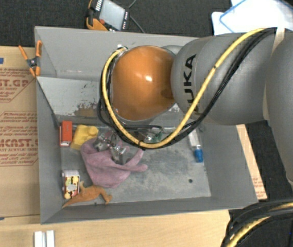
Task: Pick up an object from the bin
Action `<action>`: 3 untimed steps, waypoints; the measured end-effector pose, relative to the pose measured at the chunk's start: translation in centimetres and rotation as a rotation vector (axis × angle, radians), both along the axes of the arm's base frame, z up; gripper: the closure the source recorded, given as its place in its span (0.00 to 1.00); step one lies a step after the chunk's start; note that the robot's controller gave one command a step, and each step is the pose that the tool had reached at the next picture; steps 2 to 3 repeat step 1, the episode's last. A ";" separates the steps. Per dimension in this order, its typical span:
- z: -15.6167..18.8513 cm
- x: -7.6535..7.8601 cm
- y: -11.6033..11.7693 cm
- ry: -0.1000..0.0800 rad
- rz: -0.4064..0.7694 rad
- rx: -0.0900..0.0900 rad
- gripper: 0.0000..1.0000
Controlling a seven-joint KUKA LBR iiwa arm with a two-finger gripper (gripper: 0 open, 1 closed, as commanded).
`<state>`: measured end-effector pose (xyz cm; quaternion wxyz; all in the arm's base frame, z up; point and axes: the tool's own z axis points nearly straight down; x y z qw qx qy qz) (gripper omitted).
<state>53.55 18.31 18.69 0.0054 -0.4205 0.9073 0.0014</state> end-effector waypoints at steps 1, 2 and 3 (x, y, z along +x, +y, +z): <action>8.8 0.4 -0.9 0.000 0.007 0.001 1.00; 8.8 0.4 -0.9 0.000 0.007 0.001 1.00; 8.8 0.4 -0.9 0.000 0.007 0.001 1.00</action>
Offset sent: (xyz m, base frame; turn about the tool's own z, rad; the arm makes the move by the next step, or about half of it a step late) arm 0.0055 -0.0120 0.1144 -0.0098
